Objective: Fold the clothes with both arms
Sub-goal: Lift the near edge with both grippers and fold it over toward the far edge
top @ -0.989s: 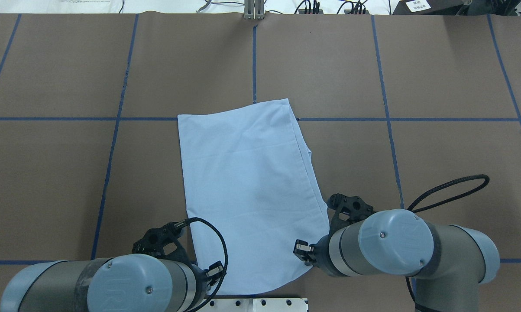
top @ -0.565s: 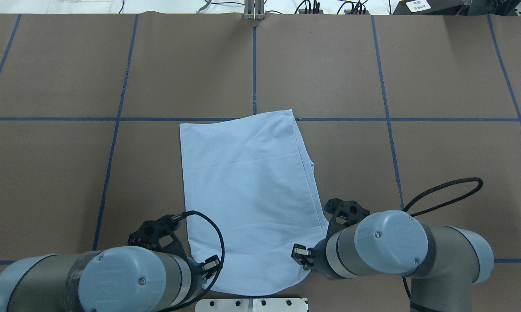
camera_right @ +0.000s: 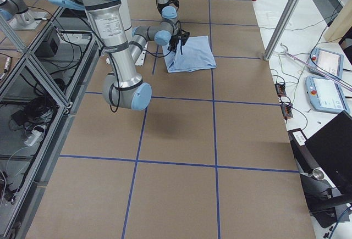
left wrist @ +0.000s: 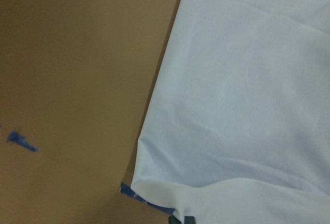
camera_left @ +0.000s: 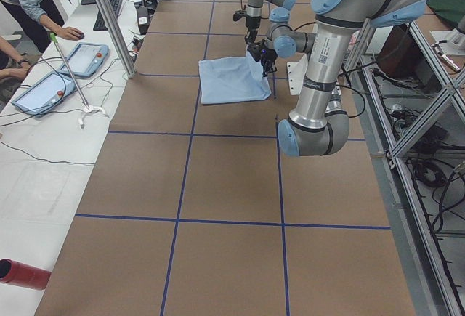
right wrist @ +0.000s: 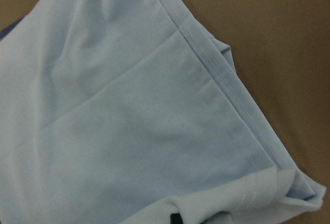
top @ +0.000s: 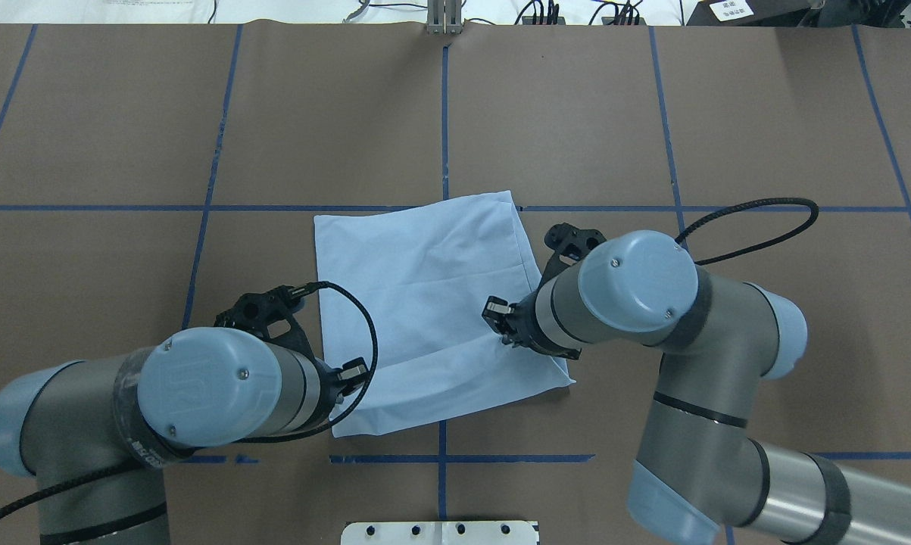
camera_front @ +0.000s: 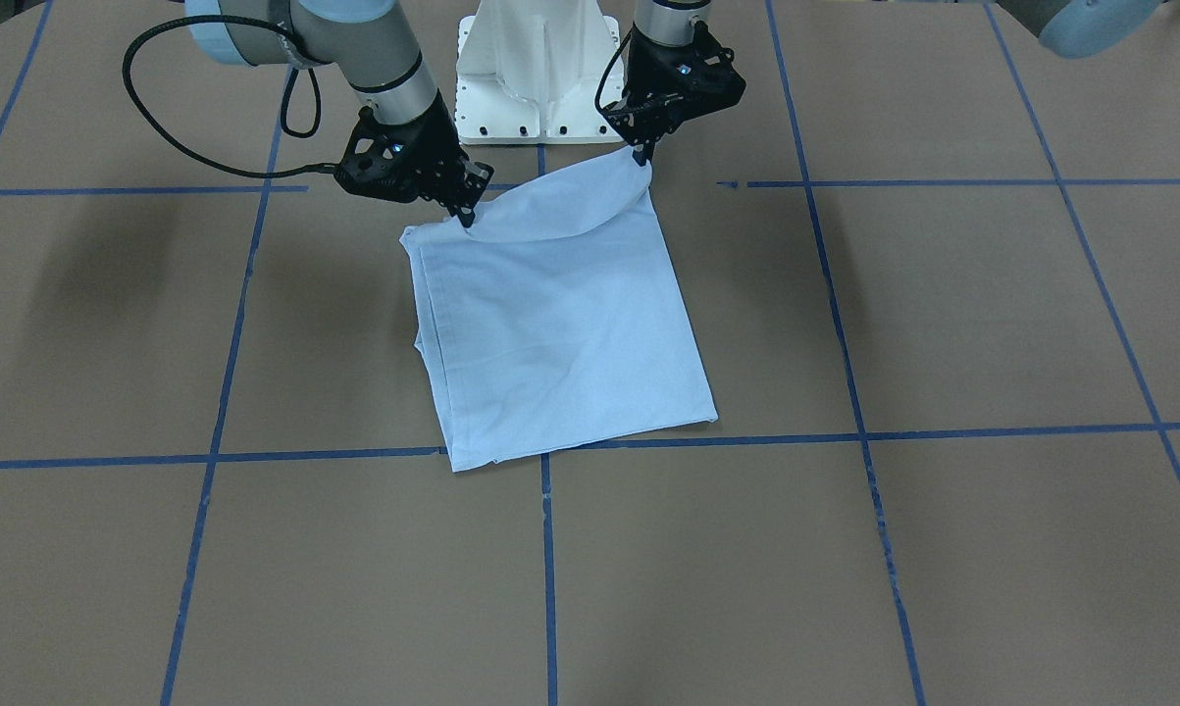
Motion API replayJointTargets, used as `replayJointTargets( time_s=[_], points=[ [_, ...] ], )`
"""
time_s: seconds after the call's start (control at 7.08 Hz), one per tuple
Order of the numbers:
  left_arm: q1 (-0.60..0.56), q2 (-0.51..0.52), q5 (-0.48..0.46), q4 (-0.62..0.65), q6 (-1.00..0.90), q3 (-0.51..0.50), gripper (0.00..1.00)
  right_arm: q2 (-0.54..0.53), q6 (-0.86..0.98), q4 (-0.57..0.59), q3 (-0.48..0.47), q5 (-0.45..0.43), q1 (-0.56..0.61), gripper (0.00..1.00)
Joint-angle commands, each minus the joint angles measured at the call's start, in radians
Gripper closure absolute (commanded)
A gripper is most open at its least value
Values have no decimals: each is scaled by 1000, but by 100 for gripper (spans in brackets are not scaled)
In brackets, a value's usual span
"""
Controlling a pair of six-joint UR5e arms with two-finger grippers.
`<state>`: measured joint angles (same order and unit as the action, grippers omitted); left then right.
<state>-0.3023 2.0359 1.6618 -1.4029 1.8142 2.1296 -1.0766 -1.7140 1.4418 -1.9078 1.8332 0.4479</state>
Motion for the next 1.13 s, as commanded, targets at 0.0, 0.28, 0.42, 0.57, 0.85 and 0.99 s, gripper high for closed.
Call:
replayJointTargets(
  time_s=[0.0,0.28,0.42,0.57,0.85,0.99],
  points=[
    [-70,4,1,-71,-36,-69,100,119,17,-1,149,1,60,100],
    [-116,9,3,-164,-39,-153,100,130,19,-1,170,3,80,100],
    [-157,26,3,-183,-41,-196,100,180,20,-1,241,3,95,100],
    [-206,71,3,-223,-42,-292,100,240,19,-50,357,6,121,100],
    [-300,125,1,-316,-123,-466,28,283,37,-182,511,60,191,16],
    [-325,133,1,-370,-203,-528,0,335,86,-184,592,64,216,0]
  ],
)
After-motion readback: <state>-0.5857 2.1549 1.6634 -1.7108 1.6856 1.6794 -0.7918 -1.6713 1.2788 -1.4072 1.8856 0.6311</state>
